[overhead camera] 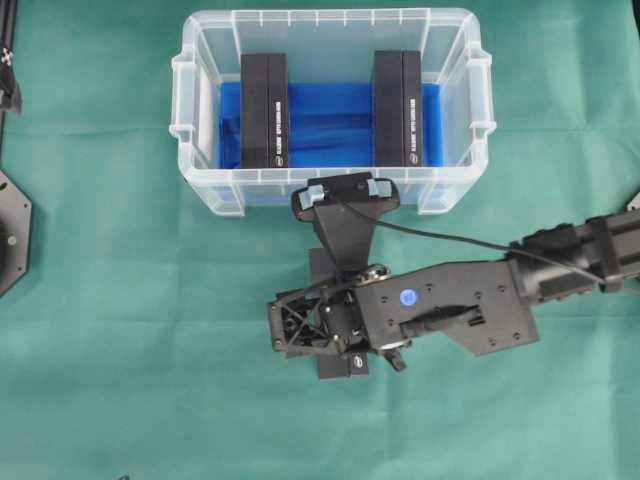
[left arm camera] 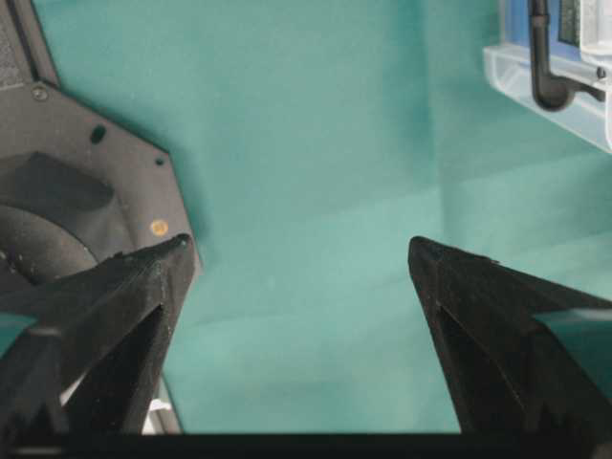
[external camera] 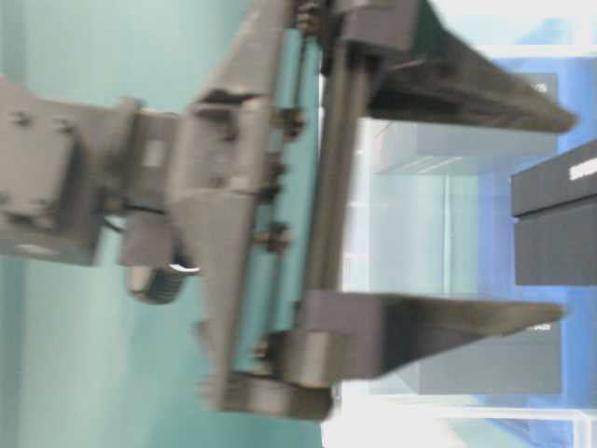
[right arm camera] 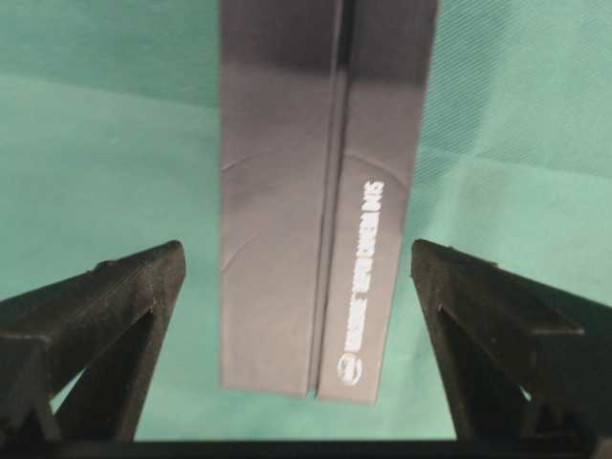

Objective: Take out the box from the case.
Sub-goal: 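Lower the box onto the table in front of the bin and release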

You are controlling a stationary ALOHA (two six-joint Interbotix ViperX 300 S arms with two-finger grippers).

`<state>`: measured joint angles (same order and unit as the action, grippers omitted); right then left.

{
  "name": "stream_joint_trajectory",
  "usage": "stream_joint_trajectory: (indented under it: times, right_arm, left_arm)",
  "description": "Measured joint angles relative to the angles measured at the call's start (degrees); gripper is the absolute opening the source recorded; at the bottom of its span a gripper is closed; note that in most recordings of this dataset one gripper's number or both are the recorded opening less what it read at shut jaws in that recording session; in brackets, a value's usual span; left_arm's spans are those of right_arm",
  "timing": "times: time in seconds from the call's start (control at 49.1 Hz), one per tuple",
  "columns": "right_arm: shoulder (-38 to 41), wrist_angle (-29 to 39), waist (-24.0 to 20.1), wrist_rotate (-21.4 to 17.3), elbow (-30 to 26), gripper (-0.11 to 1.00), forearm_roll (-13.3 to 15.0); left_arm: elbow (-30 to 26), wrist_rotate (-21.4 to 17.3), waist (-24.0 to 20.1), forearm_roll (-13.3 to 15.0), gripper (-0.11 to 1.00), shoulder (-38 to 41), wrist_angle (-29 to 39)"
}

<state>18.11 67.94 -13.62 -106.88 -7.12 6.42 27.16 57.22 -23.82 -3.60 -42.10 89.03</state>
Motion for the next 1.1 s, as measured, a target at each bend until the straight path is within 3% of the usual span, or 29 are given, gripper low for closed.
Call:
stream_joint_trajectory:
  times: [0.244,0.59,0.896,1.099]
  right_arm:
    - [-2.29,7.47,0.18,0.53,-4.75,0.94,0.26]
    - [-4.66,21.18,0.26,1.76,-16.44,0.94,4.39]
    - [-4.66,23.03,0.44,4.39,-16.88,0.94,4.92]
    - [-6.24,28.83,-0.53,5.63,-14.41,0.94,3.34]
  left_arm:
    - [0.09,0.7,-0.18,0.09,0.99,0.0,-0.09]
    - [0.0,0.7,0.0,0.0,0.99,0.09,-0.09]
    - [0.09,0.79,0.0,0.0,0.99,0.18,0.0]
    - [0.09,0.88,0.0,0.0,0.99,0.26,0.0]
